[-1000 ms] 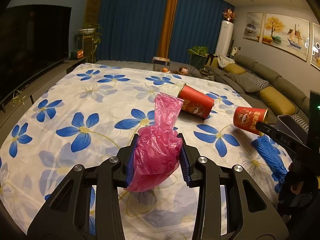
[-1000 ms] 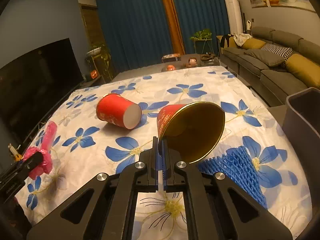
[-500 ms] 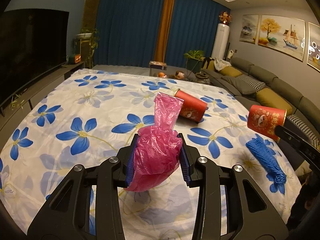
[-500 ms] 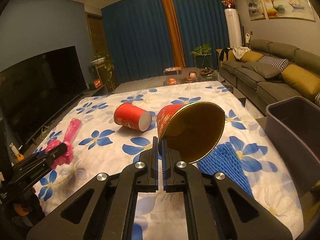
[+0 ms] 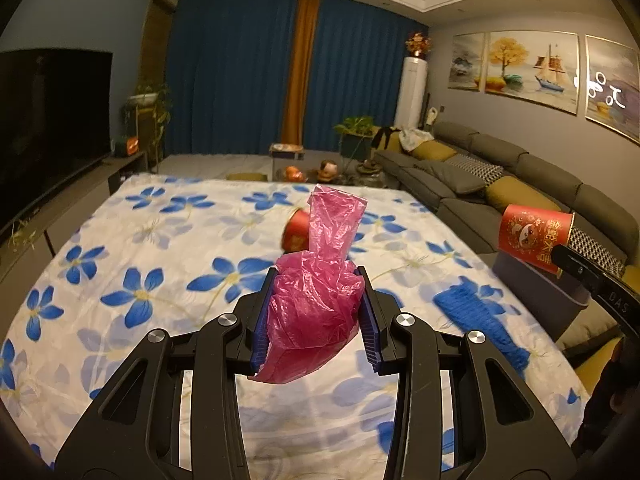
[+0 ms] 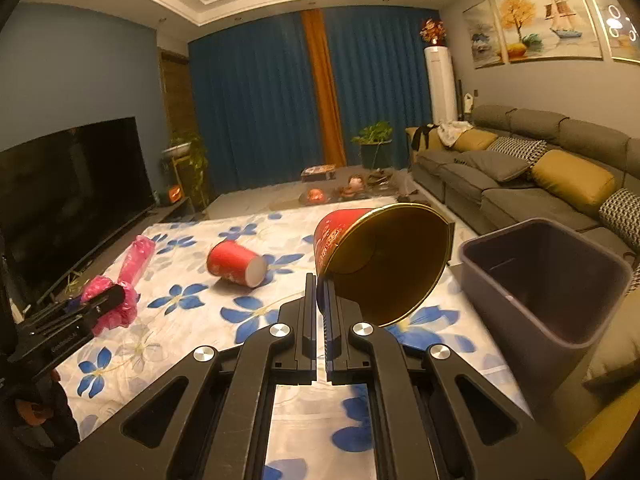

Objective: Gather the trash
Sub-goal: 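Lift the pink bag with the left tool while the right tool grasps a red cup, then carry the pink bag and red cup over the grey bin with both tools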

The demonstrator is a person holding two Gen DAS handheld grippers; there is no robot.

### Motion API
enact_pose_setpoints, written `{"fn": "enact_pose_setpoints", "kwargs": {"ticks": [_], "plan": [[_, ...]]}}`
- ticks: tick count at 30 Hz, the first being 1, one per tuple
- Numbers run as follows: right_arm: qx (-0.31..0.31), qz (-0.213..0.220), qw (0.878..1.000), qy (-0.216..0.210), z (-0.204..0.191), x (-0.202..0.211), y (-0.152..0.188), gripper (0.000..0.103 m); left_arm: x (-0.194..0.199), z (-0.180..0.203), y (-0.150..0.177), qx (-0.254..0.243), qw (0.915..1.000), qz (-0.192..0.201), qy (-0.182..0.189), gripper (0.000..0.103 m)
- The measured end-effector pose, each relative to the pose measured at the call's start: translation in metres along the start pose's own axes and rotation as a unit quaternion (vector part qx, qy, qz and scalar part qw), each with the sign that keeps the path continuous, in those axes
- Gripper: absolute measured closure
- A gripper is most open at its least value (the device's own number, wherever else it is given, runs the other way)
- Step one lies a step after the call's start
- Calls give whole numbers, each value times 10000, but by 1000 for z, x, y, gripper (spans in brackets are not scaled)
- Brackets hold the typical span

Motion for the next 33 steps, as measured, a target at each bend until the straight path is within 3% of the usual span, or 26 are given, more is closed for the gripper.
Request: {"fn": "enact_pose_setpoints", "kwargs": {"ticks": [14, 24, 33], "plan": [[-259, 321, 9981, 451, 67, 30, -14, 99, 3, 95, -27, -566, 9963, 275, 578, 67], [-403, 409, 9944, 882, 115, 47, -18, 99, -6, 176, -29, -980, 9876, 302, 1192, 67], [-465, 471, 9903, 1220, 145, 51, -24, 99, -23, 227, -32, -1153, 9809, 237, 1550, 67]]}}
Point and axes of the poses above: each gripper's, at about its wrist camera, not at the fingertips, and x roughly against the way its jaws point, z to its right, y to its underside, the point moved 2 cm from there along -x, roughly the way its jaws point
